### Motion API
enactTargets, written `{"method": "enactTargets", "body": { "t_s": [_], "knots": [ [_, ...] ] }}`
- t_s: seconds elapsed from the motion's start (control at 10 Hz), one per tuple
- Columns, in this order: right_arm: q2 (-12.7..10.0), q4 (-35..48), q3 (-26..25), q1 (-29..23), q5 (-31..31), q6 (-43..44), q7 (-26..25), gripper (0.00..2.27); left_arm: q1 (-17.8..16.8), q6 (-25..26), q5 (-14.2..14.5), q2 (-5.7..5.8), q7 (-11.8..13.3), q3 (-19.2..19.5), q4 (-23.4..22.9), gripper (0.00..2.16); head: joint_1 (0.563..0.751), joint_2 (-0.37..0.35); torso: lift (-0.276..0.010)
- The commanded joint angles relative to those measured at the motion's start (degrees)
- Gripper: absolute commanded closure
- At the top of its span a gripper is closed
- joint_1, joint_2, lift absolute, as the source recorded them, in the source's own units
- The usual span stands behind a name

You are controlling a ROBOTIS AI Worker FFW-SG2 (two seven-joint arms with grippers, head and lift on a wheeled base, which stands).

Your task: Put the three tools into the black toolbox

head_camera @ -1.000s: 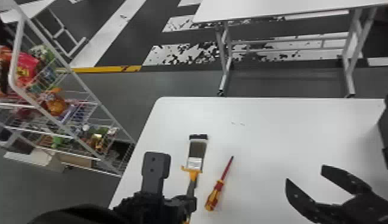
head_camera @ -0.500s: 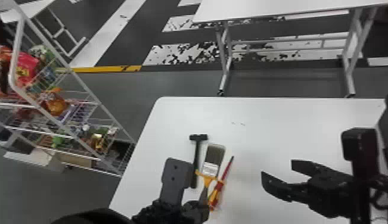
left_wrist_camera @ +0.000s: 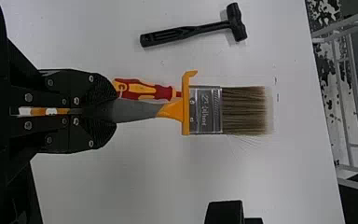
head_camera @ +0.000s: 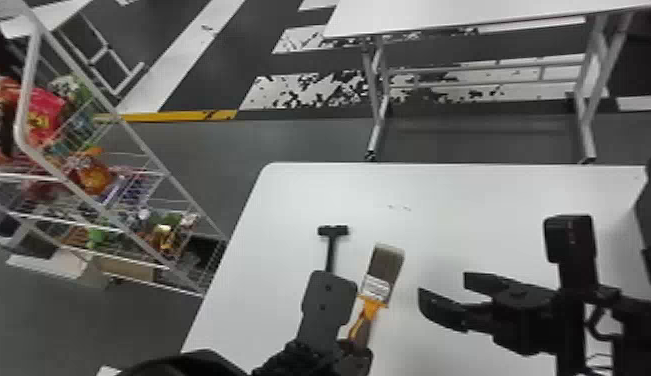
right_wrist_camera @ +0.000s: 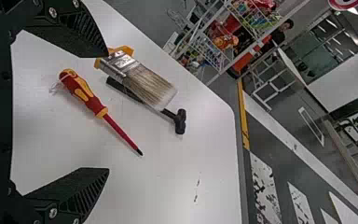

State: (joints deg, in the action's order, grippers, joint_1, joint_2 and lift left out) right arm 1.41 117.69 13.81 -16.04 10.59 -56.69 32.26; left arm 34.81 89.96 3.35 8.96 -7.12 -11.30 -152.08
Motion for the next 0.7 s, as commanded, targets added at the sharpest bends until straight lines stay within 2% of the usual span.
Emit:
{"method": "enactTargets", "body": {
  "t_s": [0.0,0.5,0.6],
  "knots": [
    [-0.9,-0.8,0.2,1.0,0.2,-0.2,0.0,0.13,-0.4,0.1,-0.9,0.0,-0.1,-1.9,0.6,1.72,0.695,0.35,-0.051],
    [-1.5,-1.5,1.6,1.9,0.5,-2.9,0.5,0.13,-3.3,0.1,-7.6,-0.18,-3.3,-12.2,3.1,1.72,0.695,0.35,-0.051],
    [-1.5,-1.6,1.8,2.3,0.6,-3.2,0.5,0.13,-3.3,0.1,-7.7,-0.18,-3.6,-12.7,3.1,1.72,0.695,0.35,-0.051]
  ]
}}
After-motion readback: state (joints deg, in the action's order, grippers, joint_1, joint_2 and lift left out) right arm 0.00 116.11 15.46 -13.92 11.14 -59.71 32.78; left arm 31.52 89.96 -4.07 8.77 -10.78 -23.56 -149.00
